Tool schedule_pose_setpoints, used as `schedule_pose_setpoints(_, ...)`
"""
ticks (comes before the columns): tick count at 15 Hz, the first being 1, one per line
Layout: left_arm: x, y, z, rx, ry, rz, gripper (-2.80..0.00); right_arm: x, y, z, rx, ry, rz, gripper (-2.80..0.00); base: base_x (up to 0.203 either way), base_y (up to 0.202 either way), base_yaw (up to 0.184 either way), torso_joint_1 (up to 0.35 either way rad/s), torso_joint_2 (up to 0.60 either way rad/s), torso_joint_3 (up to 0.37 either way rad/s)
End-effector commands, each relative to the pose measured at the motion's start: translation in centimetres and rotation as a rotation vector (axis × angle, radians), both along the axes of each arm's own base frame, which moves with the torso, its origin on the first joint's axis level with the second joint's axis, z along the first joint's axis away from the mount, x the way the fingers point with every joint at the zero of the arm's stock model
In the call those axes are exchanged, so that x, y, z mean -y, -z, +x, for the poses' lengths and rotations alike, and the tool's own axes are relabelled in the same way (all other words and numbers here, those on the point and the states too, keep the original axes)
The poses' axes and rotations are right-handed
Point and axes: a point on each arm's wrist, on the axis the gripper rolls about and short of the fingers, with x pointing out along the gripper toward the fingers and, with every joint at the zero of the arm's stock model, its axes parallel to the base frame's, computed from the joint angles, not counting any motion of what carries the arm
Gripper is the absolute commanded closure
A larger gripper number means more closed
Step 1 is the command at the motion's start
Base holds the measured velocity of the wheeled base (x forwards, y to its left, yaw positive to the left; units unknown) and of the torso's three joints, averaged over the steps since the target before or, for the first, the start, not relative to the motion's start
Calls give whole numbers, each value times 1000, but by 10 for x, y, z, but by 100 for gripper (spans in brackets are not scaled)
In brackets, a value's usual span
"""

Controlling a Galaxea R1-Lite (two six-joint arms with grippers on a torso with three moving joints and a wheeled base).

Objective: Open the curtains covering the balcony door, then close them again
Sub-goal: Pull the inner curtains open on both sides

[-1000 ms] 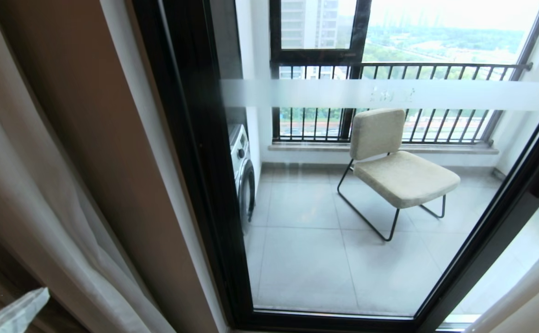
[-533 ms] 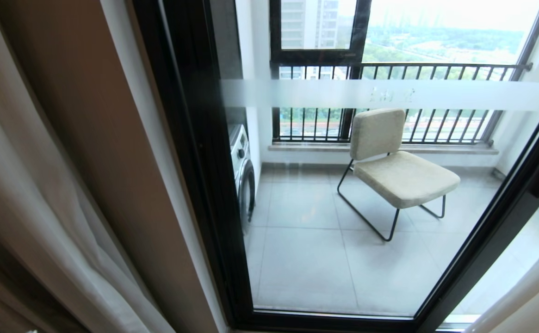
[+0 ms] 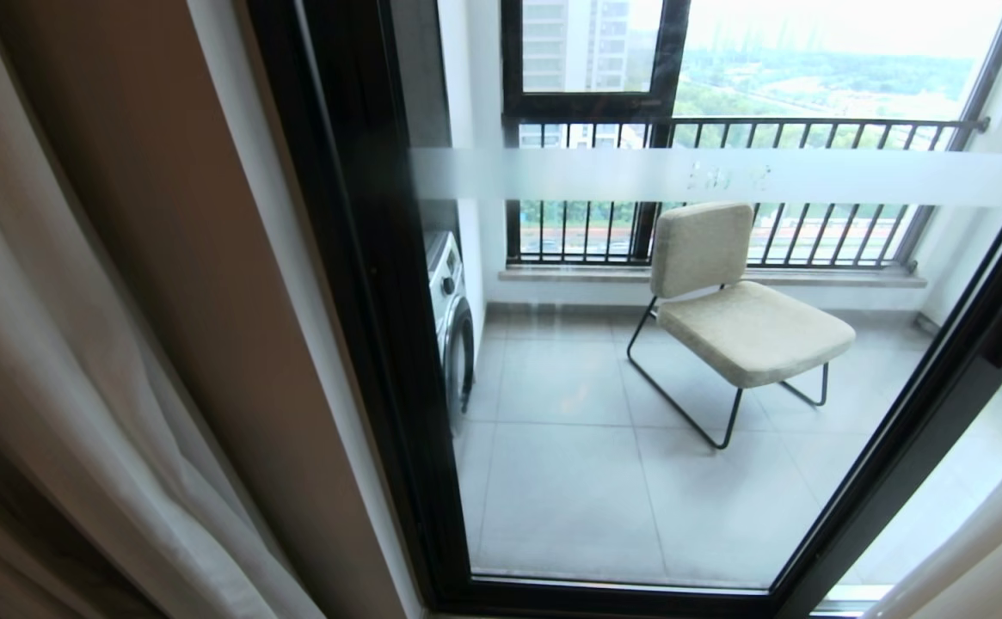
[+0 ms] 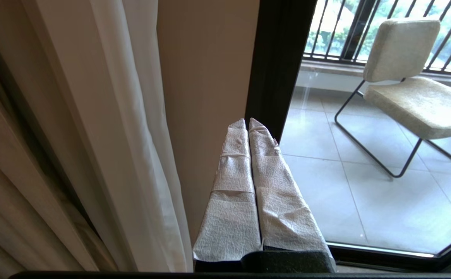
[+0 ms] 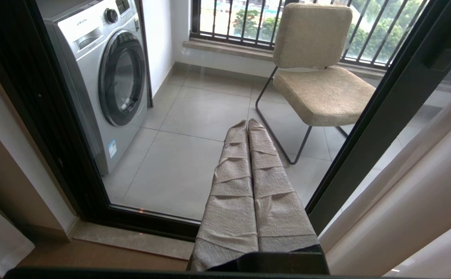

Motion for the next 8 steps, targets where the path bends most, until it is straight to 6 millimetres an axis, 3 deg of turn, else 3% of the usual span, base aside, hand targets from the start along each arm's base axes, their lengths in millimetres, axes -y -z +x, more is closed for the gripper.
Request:
schedule_pose_setpoints(1,0,0,-1,20,0,-1,0,0,0,0,1,-1,-1,0,0,0,0,0,0,0)
schedule_pose_setpoints(8,0,0,-1,19,-1,-4,0,0,0,0,1,-1,-1,0,0,0,0,0,0,0)
